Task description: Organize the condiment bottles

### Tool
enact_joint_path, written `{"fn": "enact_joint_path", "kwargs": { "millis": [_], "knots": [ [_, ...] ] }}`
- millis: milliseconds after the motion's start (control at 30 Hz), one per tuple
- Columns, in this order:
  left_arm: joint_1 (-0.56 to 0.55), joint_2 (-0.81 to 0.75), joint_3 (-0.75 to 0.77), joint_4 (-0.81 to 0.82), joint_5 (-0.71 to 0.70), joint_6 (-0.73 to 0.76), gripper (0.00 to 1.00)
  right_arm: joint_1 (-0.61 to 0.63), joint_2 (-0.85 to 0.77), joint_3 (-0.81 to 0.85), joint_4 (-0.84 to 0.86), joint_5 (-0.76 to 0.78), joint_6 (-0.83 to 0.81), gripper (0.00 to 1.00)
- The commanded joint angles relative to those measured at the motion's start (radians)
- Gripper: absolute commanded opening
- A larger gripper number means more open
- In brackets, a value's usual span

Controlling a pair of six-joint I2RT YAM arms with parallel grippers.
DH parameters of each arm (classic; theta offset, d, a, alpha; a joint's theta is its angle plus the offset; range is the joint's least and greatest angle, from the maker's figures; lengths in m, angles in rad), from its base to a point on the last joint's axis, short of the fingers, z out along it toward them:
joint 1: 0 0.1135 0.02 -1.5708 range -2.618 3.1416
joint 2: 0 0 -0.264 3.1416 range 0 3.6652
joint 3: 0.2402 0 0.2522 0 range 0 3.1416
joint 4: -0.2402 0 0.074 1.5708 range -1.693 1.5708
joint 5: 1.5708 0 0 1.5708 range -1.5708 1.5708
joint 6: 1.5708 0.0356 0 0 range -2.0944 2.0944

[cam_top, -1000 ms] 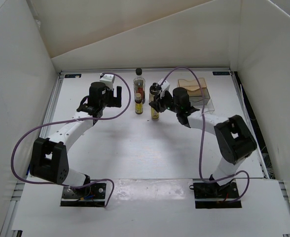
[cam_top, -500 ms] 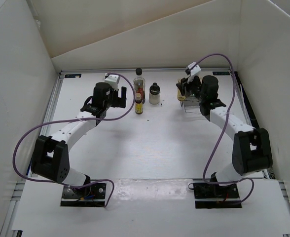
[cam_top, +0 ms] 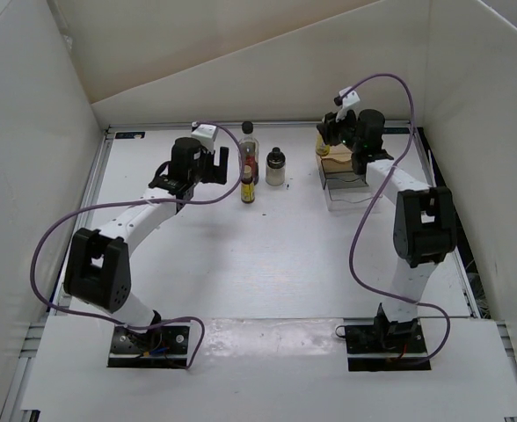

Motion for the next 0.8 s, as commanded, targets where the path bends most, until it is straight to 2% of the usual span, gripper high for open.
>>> {"fn": "enact_joint_path", "kwargs": {
  "millis": [0,233,767],
  "knots": [
    [0.001,0.010,0.054,-0.010,-0.006,0.017,1.00,-0.017,0.010,0.112,0.119,-0.010,0.027,0.00],
    [0.015,0.059,0.086,-0.017,-0.003,0.017,1.00,-0.046,0.089,0.203,0.104,-0.006,0.033,0.00],
    [0.023,0.137,0.152,-0.034,0.006,0.017,1.00,-0.089,0.177,0.175,0.177,-0.007,0.081,0.00]
  ]
}}
